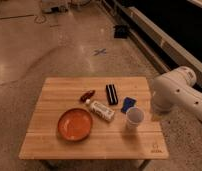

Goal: Drag the ceramic bowl in a circle

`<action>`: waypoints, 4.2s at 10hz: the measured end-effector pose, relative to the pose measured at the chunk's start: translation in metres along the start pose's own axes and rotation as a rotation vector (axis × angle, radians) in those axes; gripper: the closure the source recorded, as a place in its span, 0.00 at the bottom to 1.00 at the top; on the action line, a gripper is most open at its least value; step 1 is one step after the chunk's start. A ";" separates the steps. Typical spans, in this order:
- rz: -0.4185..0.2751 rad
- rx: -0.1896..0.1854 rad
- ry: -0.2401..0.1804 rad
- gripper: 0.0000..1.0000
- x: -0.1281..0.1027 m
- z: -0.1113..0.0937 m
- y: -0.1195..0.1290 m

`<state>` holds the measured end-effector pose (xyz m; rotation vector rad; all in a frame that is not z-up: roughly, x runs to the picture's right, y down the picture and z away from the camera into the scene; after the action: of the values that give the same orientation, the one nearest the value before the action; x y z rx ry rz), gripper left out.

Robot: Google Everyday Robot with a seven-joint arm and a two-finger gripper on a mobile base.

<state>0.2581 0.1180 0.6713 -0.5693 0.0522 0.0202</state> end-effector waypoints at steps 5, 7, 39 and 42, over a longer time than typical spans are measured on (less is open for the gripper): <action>-0.104 -0.010 -0.029 0.20 -0.038 0.000 0.008; -0.209 -0.011 -0.056 0.20 -0.099 0.006 0.015; -0.831 -0.140 -0.253 0.63 -0.304 0.157 0.045; -0.778 -0.139 -0.247 0.63 -0.304 0.153 0.053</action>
<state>-0.0405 0.2439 0.7882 -0.6919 -0.4150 -0.6661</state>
